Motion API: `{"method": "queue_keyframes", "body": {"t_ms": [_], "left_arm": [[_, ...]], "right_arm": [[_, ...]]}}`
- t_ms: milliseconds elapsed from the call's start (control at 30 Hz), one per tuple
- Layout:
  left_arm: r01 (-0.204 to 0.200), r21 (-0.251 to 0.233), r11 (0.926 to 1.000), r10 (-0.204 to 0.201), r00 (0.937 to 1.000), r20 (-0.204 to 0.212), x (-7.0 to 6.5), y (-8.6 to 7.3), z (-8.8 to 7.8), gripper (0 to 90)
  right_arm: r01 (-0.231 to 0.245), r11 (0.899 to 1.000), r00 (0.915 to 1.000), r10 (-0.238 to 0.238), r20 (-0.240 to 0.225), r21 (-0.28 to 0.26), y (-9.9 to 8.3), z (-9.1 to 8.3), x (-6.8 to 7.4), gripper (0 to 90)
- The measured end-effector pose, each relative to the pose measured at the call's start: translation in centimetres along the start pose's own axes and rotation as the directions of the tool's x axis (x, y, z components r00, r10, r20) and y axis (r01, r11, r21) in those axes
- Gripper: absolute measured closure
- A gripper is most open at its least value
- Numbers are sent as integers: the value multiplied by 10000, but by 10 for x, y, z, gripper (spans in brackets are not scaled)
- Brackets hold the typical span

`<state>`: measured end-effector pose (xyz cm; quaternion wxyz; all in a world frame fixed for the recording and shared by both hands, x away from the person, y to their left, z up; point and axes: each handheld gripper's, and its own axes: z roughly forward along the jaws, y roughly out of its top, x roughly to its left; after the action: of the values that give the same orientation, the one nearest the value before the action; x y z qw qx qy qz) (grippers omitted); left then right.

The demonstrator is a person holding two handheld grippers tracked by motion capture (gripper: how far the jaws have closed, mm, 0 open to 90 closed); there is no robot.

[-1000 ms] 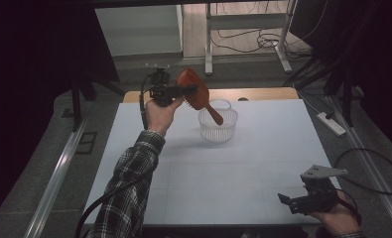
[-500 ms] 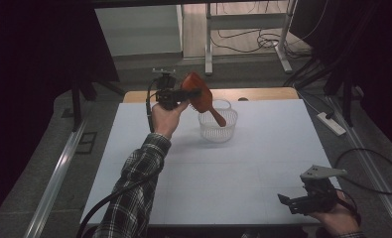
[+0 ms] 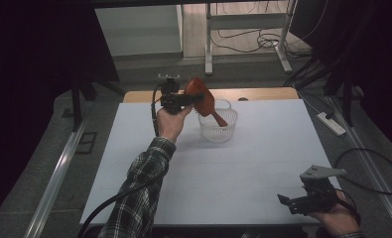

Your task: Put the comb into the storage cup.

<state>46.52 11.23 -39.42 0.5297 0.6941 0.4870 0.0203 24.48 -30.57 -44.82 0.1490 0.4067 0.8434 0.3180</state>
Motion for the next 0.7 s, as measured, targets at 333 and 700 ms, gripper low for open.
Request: {"method": "queue_keyframes", "body": {"t_ms": [333, 700], "left_arm": [[99, 73, 9999, -98, 9998, -185, -1, -8, 9, 527], [204, 191, 9996, -196, 9989, -431, -2, -16, 17, 525]], "right_arm": [[51, 10000, 10000, -51, -18, 77, 0, 1, 0, 0], [40, 9999, 10000, -40, -4, 113, 0, 1, 1, 0]]}}
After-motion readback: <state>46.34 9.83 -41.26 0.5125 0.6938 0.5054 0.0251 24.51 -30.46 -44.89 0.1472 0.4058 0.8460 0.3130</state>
